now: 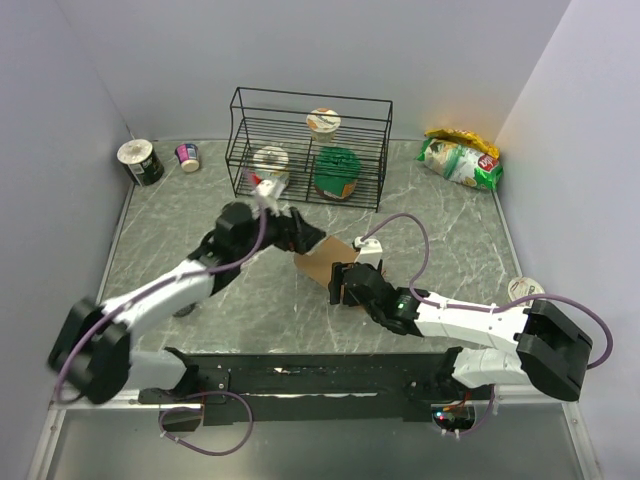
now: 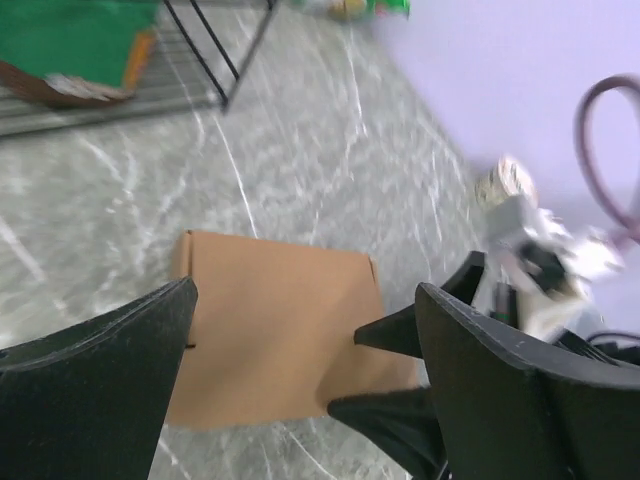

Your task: Fold the paper box

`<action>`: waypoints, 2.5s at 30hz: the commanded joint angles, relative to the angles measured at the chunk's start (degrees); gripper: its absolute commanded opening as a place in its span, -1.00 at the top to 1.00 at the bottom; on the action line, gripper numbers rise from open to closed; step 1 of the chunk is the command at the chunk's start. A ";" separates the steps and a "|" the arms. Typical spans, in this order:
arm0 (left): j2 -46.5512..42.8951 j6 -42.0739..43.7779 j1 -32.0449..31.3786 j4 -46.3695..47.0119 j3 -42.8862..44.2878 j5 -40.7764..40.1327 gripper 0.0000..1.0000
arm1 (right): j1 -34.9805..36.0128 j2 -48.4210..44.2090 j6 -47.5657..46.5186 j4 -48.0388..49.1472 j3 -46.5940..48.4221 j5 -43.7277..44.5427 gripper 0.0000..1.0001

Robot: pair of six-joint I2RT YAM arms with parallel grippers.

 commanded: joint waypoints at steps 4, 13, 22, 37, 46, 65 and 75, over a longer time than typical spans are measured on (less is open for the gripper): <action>17.90 2.42 0.93 -2.99 6.93 11.36 -0.85 | -0.35 0.07 -1.57 -1.18 -0.83 0.18 -0.56; 26.44 5.50 1.02 0.79 5.53 9.44 -0.34 | -0.43 -1.86 -4.38 -1.53 -0.74 -1.14 -0.61; 27.94 7.35 1.02 1.76 2.72 8.12 -0.13 | -0.52 -5.28 -16.15 -3.02 2.07 -6.85 -0.99; 19.76 5.41 3.65 4.66 0.44 10.30 -0.93 | -15.02 2.43 -41.73 -15.06 18.41 -32.77 -0.99; 17.83 6.90 5.15 9.05 -7.56 15.49 -0.97 | -16.87 14.65 -50.70 -15.77 23.43 -28.57 -0.99; 23.89 8.40 5.06 9.58 -7.13 15.24 -0.39 | -20.56 25.38 -57.92 -16.12 27.65 -34.98 -0.99; 27.23 4.36 5.06 11.60 -5.20 8.91 -0.31 | -20.47 27.67 -57.39 -17.97 28.26 -33.75 -0.99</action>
